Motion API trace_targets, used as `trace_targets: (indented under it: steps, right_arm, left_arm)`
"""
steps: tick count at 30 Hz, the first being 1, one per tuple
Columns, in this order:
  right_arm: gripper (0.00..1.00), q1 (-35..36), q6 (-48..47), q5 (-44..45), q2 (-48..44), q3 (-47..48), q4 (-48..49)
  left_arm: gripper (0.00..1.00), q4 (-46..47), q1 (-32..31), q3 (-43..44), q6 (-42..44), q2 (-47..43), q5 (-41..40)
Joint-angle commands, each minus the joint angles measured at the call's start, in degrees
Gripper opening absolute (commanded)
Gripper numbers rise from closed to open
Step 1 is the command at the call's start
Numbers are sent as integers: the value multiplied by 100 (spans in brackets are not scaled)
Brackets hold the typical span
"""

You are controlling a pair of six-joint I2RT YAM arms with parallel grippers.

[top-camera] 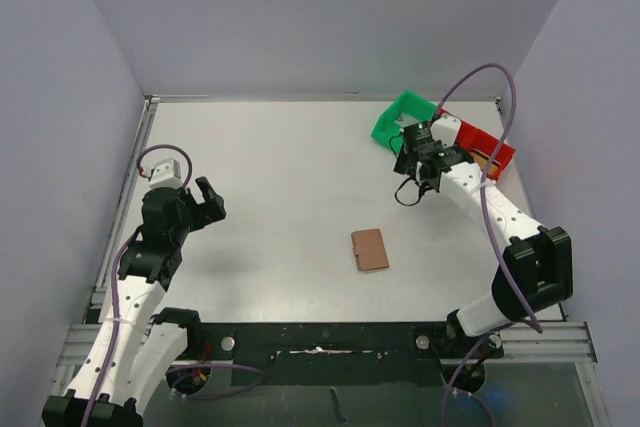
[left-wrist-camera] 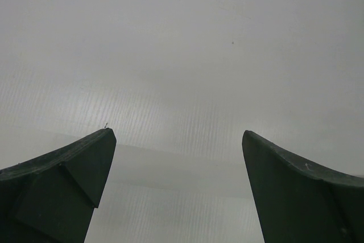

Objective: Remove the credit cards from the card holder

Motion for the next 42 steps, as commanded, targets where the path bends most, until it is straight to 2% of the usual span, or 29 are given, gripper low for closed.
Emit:
trace_targets:
  steps: [1,3,7,16,25,27,31,42]
  right_arm:
    - [89,-649,-550,627,539,771,662]
    - [89,-1055,-671,148,927,1277,645]
    - [87,-1385,-794,-496,1666,2133,613]
    - [80,-1585,-779,-1228,3069,3827,150]
    - [69,-1711,-636,-1637,3634,4071,143]
    - [63,-1712,-646,-1696,3684,4060,190]
    - [56,-1722,-660,-1813,3760,4050,251]
    - [51,-1743,-703,-1887,4019,4172,349]
  left_arm:
    - [95,331,-19,140,67,29,-81]
    - [95,331,-23,144,67,46,-62]
    - [95,328,-29,149,70,90,-35]
    - [95,335,-38,147,67,131,18]
    - [94,351,-34,149,67,155,6]
    - [94,376,-38,138,73,176,14]
    - [94,403,-38,158,81,242,30]
    - [94,483,-36,175,94,458,93]
